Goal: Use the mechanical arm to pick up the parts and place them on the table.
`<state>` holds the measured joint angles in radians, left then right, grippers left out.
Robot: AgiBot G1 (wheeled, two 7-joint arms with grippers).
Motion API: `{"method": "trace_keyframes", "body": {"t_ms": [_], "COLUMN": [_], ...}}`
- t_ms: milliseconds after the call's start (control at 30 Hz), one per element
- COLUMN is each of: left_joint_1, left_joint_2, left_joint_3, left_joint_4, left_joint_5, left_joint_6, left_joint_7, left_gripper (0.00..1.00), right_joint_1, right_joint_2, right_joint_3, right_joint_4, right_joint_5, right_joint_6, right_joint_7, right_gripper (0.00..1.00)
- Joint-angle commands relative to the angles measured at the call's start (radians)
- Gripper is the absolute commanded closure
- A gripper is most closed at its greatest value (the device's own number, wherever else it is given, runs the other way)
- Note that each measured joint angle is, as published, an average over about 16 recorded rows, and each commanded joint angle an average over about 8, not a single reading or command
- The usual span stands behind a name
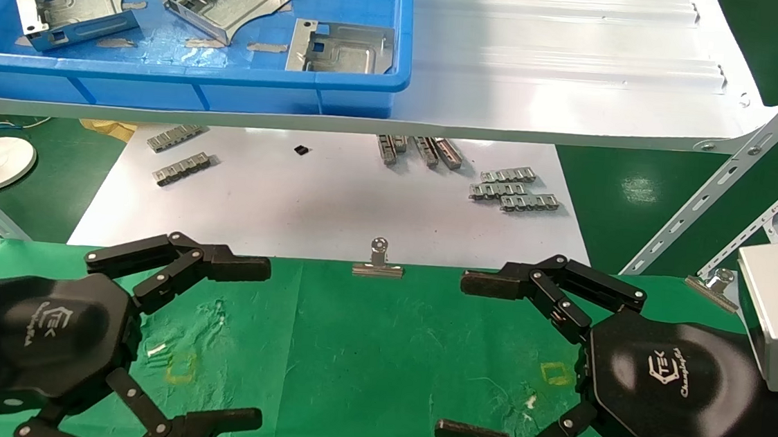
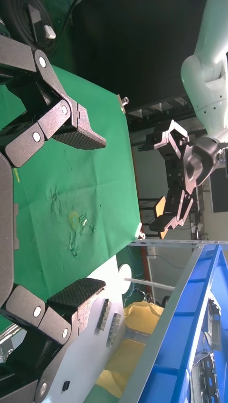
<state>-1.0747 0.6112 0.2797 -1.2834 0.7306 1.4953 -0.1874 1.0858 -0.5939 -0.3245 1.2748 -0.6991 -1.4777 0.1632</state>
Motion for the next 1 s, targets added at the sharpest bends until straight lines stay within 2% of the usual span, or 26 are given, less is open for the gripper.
{"method": "trace_keyframes", "body": {"t_ms": [33, 167, 200, 433, 467, 1000], "left_joint_1": [0.000, 0.000, 0.000, 0.000, 0.000, 0.000], "left_joint_2": [0.000, 0.000, 0.000, 0.000, 0.000, 0.000], "left_joint_3": [0.000, 0.000, 0.000, 0.000, 0.000, 0.000], "left_joint_4": [0.000, 0.000, 0.000, 0.000, 0.000, 0.000], "left_joint_5": [0.000, 0.000, 0.000, 0.000, 0.000, 0.000], "left_joint_6": [0.000, 0.000, 0.000, 0.000, 0.000, 0.000], "left_joint_7": [0.000, 0.000, 0.000, 0.000, 0.000, 0.000], "left_gripper": [0.00, 0.00, 0.00, 0.00, 0.00, 0.00], "right_joint_1": [0.000, 0.000, 0.000, 0.000, 0.000, 0.000], "right_joint_2": [0.000, 0.000, 0.000, 0.000, 0.000, 0.000], "right_joint_3": [0.000, 0.000, 0.000, 0.000, 0.000, 0.000], "right_joint_4": [0.000, 0.000, 0.000, 0.000, 0.000, 0.000], "right_joint_5": [0.000, 0.000, 0.000, 0.000, 0.000, 0.000], "right_joint_6": [0.000, 0.000, 0.000, 0.000, 0.000, 0.000], "right_joint_7": [0.000, 0.000, 0.000, 0.000, 0.000, 0.000], "right_gripper": [0.00, 0.00, 0.04, 0.92, 1.00, 1.00]}}
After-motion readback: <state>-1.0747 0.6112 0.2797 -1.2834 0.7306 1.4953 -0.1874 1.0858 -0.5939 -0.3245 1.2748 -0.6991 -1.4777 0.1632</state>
